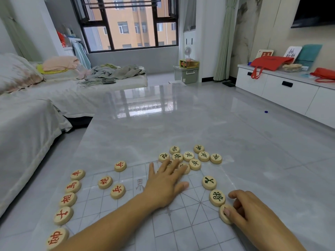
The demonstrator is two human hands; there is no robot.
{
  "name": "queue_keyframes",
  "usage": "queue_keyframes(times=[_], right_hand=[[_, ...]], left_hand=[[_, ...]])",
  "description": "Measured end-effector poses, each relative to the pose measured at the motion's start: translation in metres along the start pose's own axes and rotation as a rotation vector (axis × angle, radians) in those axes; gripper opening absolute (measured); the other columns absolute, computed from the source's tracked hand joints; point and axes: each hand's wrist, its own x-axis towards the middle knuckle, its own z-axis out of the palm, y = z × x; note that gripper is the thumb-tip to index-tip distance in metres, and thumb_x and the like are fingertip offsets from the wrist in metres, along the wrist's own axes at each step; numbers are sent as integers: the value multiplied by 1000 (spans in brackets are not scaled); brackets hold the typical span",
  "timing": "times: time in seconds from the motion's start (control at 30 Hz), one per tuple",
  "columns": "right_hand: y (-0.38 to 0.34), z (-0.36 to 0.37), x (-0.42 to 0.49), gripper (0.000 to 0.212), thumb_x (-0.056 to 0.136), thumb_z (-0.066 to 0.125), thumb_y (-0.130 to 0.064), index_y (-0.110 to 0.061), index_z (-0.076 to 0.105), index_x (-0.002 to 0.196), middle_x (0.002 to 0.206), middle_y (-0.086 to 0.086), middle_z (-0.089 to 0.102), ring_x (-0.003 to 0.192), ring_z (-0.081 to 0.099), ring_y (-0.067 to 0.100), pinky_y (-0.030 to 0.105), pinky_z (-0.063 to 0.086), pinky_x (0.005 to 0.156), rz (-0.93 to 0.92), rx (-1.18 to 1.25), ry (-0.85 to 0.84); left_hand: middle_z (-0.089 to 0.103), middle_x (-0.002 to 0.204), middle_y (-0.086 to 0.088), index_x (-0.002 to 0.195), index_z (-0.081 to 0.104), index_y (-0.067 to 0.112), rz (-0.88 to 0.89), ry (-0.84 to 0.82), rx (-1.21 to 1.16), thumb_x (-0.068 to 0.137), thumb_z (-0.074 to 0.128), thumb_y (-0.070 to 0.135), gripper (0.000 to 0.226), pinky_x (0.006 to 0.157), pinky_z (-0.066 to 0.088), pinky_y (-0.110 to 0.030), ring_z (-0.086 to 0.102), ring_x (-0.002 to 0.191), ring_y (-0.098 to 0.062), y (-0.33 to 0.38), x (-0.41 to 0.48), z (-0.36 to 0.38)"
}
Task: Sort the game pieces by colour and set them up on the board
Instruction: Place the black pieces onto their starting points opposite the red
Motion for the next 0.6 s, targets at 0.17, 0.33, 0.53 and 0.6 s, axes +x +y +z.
queue_keyframes(times=[0.17, 0.33, 0.53, 0.6], right_hand=[[1, 1, 1, 37, 92, 42, -46, -33, 33, 125, 108, -13, 40, 93, 47, 1, 14, 39, 75, 4, 5, -9], [3, 0, 0, 36, 93, 42, -44, -32, 33, 125, 108, -13, 42, 93, 48, 1, 16, 40, 77, -3, 21, -2], [4, 1, -1, 31, 94, 41, -39, -32, 36, 123, 106, -13, 44, 93, 48, 2, 16, 40, 82, -10, 29, 36], [4, 1, -1, 30, 94, 40, -39, -32, 36, 124, 106, -13, 45, 93, 48, 2, 15, 40, 81, -11, 22, 47]], left_hand=[[2, 158, 9, 145, 13, 42, -118, 43, -26, 99, 22, 46, 47, 117, -1, -51, -6, 146, -16, -24, 26, -5], [25, 153, 3, 144, 25, 31, -76, 173, -276, 98, 35, 40, 48, 114, 20, -39, 20, 142, -18, -32, 31, -9], [51, 131, -5, 126, 48, 12, -428, 484, -1166, 98, 42, 14, 29, 101, 41, -36, 49, 111, -16, -61, 26, -34], [55, 121, -14, 118, 52, 8, -526, 505, -1215, 96, 43, 8, 23, 89, 45, -34, 53, 100, -20, -75, 23, -40]])
